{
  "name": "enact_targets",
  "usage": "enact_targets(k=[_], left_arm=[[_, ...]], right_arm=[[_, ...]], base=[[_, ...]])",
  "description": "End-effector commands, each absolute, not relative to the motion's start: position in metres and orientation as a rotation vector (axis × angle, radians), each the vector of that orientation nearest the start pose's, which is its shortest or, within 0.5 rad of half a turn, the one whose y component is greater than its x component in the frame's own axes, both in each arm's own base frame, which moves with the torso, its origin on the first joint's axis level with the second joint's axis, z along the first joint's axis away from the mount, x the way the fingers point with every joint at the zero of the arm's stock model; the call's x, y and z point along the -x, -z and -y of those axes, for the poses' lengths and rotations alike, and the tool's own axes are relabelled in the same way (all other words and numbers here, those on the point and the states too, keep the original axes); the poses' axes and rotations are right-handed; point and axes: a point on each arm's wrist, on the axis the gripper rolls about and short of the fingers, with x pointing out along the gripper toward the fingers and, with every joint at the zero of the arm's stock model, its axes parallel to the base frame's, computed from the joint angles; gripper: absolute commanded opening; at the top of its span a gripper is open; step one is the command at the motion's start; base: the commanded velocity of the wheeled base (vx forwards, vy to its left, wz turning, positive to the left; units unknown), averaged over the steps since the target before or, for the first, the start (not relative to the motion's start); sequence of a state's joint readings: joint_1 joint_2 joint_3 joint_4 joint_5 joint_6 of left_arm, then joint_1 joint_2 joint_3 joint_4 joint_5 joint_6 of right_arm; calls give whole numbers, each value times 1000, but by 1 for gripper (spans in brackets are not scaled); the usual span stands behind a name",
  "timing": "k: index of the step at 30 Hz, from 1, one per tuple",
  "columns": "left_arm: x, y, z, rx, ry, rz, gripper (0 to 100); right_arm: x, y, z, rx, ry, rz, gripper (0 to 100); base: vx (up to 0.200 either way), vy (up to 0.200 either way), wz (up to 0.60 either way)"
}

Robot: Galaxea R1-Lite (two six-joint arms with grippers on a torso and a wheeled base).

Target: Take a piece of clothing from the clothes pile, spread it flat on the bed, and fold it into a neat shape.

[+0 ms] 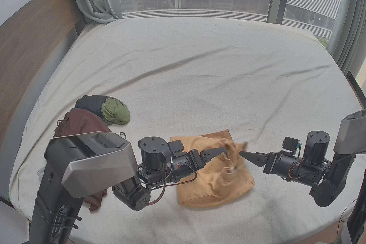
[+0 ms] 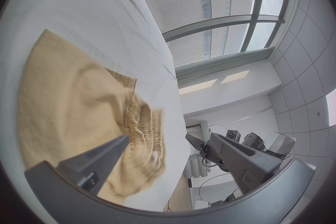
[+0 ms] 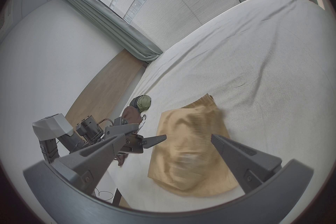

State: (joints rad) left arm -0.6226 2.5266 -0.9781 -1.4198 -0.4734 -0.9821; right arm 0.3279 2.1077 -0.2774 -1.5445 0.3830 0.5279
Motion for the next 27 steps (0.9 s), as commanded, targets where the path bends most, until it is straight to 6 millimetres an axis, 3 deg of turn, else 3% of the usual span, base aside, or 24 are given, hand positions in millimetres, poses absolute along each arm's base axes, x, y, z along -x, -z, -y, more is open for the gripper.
enact_targets(k=[1, 11, 17, 27], left_arm=[[-336, 14, 256, 864, 936, -664, 100], [-322, 17, 241, 855, 916, -641, 100], [-316, 0, 228, 858, 907, -618, 100], [-299, -30, 180, 831, 862, -601, 100]], right_arm=[[-261, -41, -98, -510, -613, -471, 100], [-259, -37, -100, -506, -619, -490, 100], [-258, -37, -100, -505, -619, -494, 100], [-257, -37, -101, -504, -619, -497, 100]], base=[[0, 0, 0], [0, 0, 0], [0, 0, 0], [0, 0, 0]])
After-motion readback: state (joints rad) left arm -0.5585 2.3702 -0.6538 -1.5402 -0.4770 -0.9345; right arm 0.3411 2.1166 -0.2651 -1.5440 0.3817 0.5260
